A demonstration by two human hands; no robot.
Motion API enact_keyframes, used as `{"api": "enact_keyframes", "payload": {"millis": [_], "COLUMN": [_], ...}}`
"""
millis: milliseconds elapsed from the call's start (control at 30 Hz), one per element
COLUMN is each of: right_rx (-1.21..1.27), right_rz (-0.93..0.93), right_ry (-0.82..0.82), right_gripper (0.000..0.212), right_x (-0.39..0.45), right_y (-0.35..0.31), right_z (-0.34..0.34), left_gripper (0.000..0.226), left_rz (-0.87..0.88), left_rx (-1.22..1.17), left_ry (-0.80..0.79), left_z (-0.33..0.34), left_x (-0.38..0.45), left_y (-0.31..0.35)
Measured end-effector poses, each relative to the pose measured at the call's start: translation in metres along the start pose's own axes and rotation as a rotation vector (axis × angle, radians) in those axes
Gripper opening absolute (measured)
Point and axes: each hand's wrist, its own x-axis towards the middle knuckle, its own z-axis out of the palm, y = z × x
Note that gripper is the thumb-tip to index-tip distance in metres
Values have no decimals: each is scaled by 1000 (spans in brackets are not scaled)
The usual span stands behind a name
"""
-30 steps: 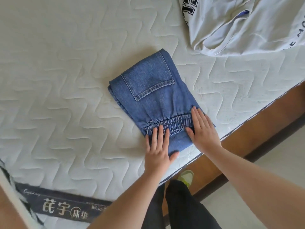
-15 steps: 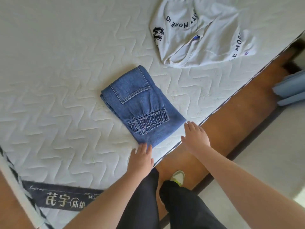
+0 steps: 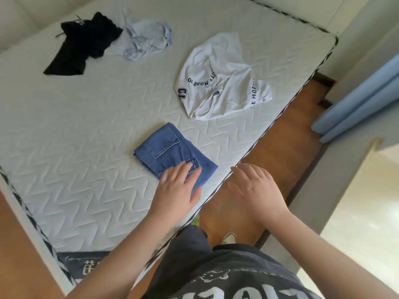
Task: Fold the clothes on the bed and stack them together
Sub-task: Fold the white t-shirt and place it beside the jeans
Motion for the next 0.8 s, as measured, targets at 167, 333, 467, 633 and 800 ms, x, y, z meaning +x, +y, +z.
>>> {"api": "enact_keyframes", "payload": {"millis": [167,333,467,633,800], "right_rx": [-2,-44,-78,-84,-101], "right_rz": [31,29,35,76,105], "right_ry": [98,176,172,212,239], "right_gripper": [38,36,35,35,35], "right_x": [-7,6,26,47,60], "right_y": [-14,-26,-34,-38,-21], "right_z": [-40,-56,-60,-62,-68], "left_gripper": [47,46,47,48,51], "left_rz": [47,143,155,179,224], "left_rx": [-33,-19,-9,-14,-4], "left_ry": [87,129,157,162,102], "left_z": [-39,-56,-65,-68,-61], "left_x": [15,33,52,77,108], "left_y": [7,-6,-22,-34,-31]}}
